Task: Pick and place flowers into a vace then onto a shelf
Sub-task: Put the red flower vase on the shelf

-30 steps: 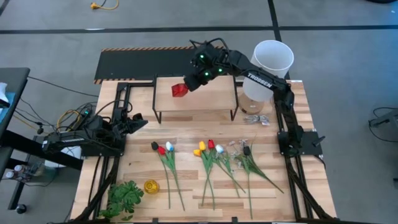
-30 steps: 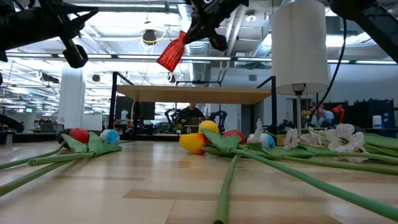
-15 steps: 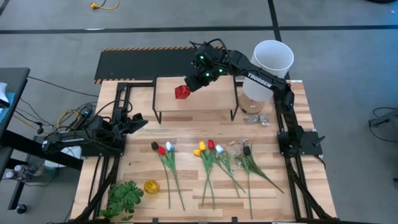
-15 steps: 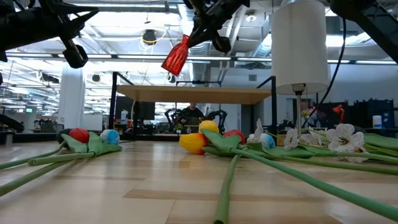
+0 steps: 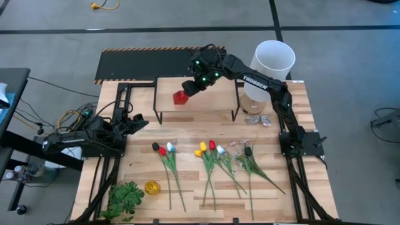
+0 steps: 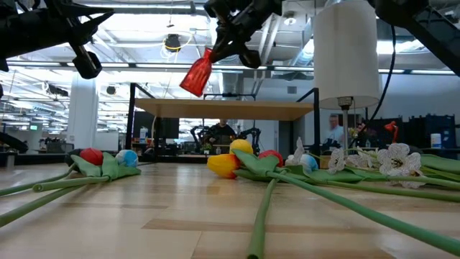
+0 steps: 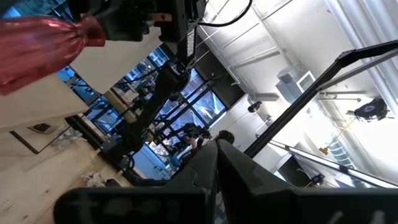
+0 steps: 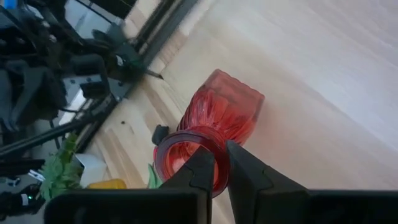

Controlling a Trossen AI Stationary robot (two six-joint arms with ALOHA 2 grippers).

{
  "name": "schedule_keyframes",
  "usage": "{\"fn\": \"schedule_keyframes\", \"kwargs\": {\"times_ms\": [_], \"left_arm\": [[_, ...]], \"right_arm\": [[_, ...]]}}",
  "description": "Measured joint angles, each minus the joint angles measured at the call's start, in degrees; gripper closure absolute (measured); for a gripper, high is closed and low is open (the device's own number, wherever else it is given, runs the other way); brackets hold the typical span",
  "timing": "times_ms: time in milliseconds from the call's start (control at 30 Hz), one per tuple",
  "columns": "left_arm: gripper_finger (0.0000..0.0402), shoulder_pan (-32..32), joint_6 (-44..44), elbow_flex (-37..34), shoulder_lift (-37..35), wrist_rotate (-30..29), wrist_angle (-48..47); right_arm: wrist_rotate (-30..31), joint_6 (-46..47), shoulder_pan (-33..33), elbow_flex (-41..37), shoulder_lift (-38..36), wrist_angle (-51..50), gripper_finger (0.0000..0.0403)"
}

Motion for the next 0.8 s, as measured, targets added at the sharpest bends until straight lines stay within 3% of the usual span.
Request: {"fn": "schedule_keyframes", "kwargs": {"times_ms": [200, 433, 800], "left_arm": [[0.0401, 0.00, 0.15, 0.00, -0.02, 0.01, 0.01], [0.0401, 0.00, 0.16, 0.01, 0.00, -0.02, 0.02], [0.0401, 0.00, 0.42, 0.00, 0.00, -0.15, 0.01]], "right_arm": [[0.12, 0.02, -0.18, 0.00, 0.00, 0.15, 0.0385], [0.06, 1.67, -0.74, 0.08, 0.00, 0.78, 0.0349], [0.12, 1.97, -1.64, 0.09, 0.00, 0.84, 0.0343]]}}
